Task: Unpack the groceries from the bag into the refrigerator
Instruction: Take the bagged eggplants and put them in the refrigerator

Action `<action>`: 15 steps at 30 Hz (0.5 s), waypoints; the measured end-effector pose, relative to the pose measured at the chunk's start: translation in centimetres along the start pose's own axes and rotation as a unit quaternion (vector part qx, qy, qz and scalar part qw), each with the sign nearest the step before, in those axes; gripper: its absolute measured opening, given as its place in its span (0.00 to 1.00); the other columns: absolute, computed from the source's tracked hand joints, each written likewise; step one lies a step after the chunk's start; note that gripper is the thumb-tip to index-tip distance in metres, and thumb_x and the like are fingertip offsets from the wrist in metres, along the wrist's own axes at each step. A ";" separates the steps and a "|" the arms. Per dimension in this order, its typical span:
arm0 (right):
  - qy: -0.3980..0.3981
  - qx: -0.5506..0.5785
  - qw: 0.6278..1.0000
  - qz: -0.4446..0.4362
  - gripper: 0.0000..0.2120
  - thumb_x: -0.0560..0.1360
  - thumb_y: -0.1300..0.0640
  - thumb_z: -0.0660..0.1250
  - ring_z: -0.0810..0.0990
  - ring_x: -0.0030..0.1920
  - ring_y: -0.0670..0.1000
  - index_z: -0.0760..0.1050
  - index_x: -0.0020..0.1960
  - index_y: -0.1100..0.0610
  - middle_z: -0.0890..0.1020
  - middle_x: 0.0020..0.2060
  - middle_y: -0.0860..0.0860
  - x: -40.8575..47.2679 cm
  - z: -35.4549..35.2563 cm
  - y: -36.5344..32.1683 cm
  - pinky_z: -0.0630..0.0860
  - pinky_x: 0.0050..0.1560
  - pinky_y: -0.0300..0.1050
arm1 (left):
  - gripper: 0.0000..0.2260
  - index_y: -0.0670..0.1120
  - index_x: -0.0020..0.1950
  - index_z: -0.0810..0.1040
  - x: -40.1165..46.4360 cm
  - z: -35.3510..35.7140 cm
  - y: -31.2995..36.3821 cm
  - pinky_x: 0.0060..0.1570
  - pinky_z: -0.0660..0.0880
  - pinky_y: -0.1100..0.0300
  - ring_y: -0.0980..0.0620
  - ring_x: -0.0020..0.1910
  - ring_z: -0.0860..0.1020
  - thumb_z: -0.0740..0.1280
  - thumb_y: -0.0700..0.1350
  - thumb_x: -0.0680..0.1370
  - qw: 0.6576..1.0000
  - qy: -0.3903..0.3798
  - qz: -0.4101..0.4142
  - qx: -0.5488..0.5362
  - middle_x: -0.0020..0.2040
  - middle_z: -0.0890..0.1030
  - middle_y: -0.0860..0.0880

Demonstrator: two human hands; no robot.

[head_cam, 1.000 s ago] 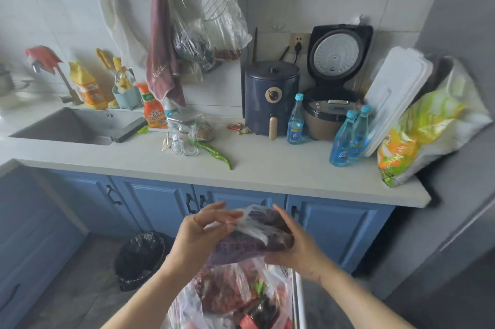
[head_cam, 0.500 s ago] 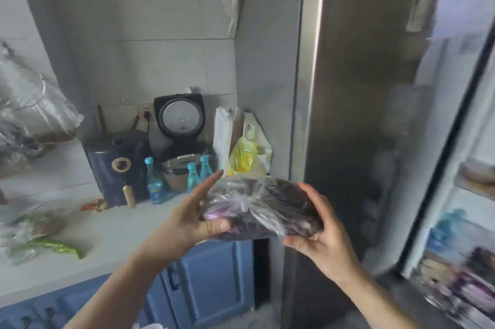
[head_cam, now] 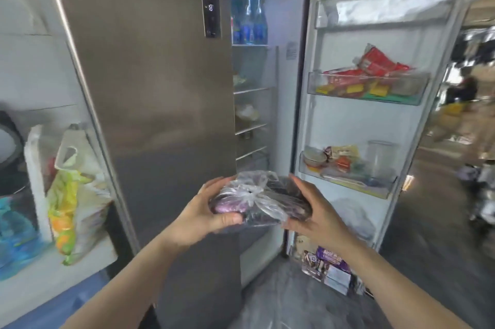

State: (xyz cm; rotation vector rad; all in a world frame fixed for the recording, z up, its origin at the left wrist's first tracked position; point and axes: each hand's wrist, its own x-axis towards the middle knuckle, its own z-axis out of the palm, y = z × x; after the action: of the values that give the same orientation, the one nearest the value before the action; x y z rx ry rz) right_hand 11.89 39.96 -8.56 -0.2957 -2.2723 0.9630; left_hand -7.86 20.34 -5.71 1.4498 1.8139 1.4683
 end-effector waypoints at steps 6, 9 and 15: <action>0.006 -0.026 0.999 0.046 0.47 0.60 0.32 0.73 0.68 0.68 0.43 0.56 0.74 0.38 0.69 0.68 0.46 3.6 -3.8 7.0 0.68 0.68 0.46 | 0.35 0.64 0.62 0.74 9.0 3.6 -2.8 0.71 0.65 0.50 0.57 0.68 0.70 0.78 0.65 0.56 1.000 -0.026 -0.007 -0.011 0.69 0.67 0.58; 0.006 -0.022 0.998 0.059 0.50 0.60 0.30 0.72 0.69 0.68 0.43 0.56 0.76 0.43 0.69 0.68 0.46 6.1 -4.6 10.2 0.68 0.69 0.49 | 0.34 0.64 0.62 0.74 13.4 4.4 -4.8 0.70 0.65 0.51 0.57 0.67 0.70 0.78 0.64 0.57 0.999 -0.035 -0.005 -0.011 0.68 0.68 0.59; -0.001 -0.027 0.996 0.087 0.51 0.56 0.27 0.73 0.69 0.67 0.43 0.57 0.74 0.39 0.68 0.69 0.43 11.7 -6.5 15.4 0.67 0.69 0.47 | 0.39 0.55 0.67 0.73 21.8 5.1 -7.9 0.68 0.69 0.51 0.55 0.64 0.75 0.80 0.60 0.59 0.997 -0.061 -0.015 -0.038 0.68 0.71 0.50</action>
State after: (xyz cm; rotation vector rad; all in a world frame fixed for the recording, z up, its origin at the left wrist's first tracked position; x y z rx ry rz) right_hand 6.42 59.47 -10.48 -0.5230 -2.3065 0.9897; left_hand -15.90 42.50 -8.34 1.4365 1.6811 1.3873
